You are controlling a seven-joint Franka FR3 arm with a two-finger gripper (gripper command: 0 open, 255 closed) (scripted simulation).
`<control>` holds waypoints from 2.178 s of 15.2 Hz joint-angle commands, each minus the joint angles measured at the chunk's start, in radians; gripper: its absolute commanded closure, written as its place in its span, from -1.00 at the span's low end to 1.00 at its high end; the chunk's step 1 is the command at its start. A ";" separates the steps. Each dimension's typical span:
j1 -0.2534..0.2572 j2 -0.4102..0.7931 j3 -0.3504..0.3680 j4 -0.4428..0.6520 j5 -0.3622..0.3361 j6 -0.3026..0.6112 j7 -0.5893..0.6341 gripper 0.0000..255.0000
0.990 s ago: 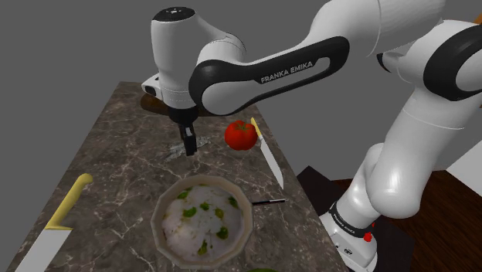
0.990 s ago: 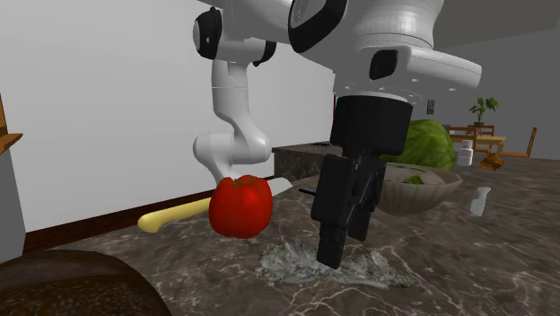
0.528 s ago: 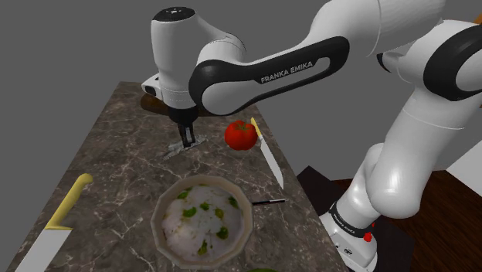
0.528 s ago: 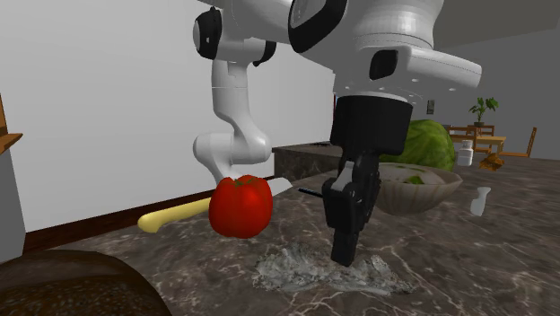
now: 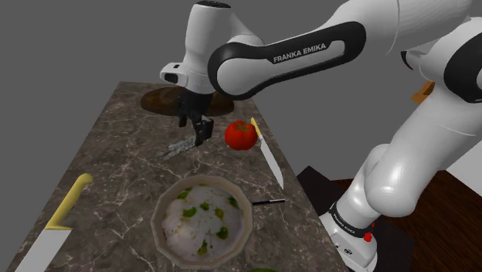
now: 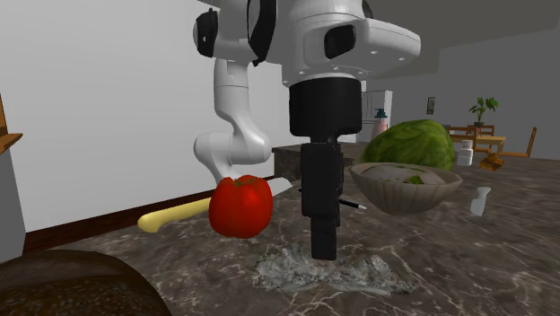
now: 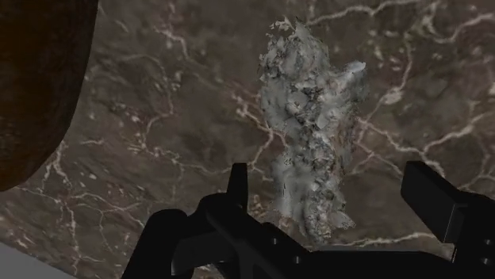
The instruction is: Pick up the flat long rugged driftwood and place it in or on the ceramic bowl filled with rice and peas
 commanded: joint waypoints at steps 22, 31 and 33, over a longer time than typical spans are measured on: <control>-0.003 0.035 -0.006 -0.057 0.022 0.111 -0.131 1.00; -0.005 0.001 -0.008 0.003 0.038 0.020 -0.140 1.00; -0.005 -0.007 -0.009 0.022 0.041 -0.006 -0.142 1.00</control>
